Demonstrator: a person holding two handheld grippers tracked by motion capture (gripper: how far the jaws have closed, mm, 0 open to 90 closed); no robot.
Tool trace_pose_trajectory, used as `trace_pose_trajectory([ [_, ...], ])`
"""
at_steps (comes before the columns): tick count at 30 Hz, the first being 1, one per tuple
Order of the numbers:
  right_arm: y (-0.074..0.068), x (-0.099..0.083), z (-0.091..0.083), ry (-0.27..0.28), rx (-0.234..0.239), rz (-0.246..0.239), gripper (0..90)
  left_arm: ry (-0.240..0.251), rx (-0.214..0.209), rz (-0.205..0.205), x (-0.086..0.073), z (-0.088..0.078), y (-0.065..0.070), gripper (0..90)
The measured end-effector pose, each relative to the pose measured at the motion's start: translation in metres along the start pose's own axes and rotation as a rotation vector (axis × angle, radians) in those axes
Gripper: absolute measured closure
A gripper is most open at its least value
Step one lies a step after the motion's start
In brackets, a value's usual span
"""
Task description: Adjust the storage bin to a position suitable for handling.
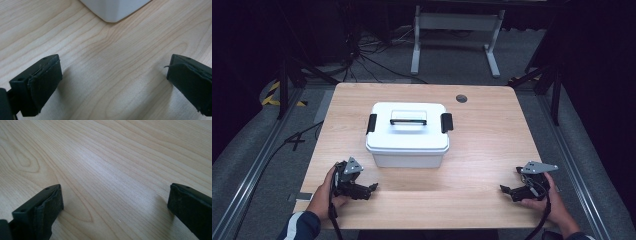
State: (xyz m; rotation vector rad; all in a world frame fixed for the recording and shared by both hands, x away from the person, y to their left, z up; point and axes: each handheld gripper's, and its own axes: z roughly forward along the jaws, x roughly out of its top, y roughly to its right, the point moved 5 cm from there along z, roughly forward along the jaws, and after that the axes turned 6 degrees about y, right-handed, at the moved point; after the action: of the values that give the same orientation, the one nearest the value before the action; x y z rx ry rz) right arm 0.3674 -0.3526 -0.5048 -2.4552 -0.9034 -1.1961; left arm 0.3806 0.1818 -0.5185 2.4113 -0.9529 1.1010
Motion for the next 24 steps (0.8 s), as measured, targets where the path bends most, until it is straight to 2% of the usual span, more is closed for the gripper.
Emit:
trace_pose_trajectory([
  [1,0.000,0.000,0.000,-0.001,0.000,-0.002,0.4,0.001,-0.008,0.019,0.000,0.000,-0.002,0.3],
  [6,0.000,0.000,0.000,-0.001,0.002,-0.002,0.4,-0.005,-0.029,0.021,-0.003,-0.003,-0.003,0.4],
  [7,0.000,0.000,0.000,-0.001,0.003,-0.003,0.4,0.004,-0.020,0.023,-0.004,-0.004,-0.005,0.4],
  [9,0.000,0.000,0.000,-0.001,0.005,-0.006,0.4,0.004,-0.012,0.002,-0.007,-0.007,-0.004,0.4],
  [10,0.000,0.000,0.000,-0.002,0.006,-0.007,0.4,-0.003,-0.009,0.020,-0.008,-0.009,-0.005,0.5],
  [12,0.001,0.001,0.000,-0.010,0.007,-0.009,0.5,0.003,-0.012,0.010,-0.010,-0.011,-0.003,0.6],
  [13,0.001,0.001,0.001,-0.015,0.008,-0.008,0.8,0.002,-0.010,0.027,-0.011,-0.012,-0.005,0.6],
  [14,0.001,0.003,0.000,-0.027,0.010,-0.008,4.9,0.007,-0.017,0.023,-0.012,-0.013,-0.004,0.6],
  [15,0.001,0.003,0.000,-0.027,0.010,-0.008,4.9,0.007,-0.017,0.023,-0.012,-0.013,-0.004,0.6],
  [16,0.001,0.004,0.000,-0.025,0.008,-0.010,10.9,-0.002,-0.028,0.028,-0.012,-0.014,-0.004,0.6],
  [17,0.000,0.006,-0.002,-0.011,0.015,-0.014,21.5,-0.001,-0.035,0.037,-0.012,-0.014,-0.005,0.5],
  [20,-0.001,0.010,-0.001,-0.014,0.024,-0.020,16.9,-0.001,-0.056,0.052,-0.012,-0.014,-0.006,0.6],
  [21,-0.006,0.017,0.002,-0.022,0.030,-0.052,21.4,-0.004,-0.070,0.057,-0.012,-0.014,-0.007,0.5],
  [22,-0.006,0.017,0.002,-0.022,0.030,-0.052,21.4,-0.004,-0.070,0.057,-0.012,-0.014,-0.007,0.3],
  [24,-0.013,0.025,0.004,-0.024,0.042,-0.083,22.4,-0.005,-0.086,0.056,-0.012,-0.012,-0.007,0.0],
])
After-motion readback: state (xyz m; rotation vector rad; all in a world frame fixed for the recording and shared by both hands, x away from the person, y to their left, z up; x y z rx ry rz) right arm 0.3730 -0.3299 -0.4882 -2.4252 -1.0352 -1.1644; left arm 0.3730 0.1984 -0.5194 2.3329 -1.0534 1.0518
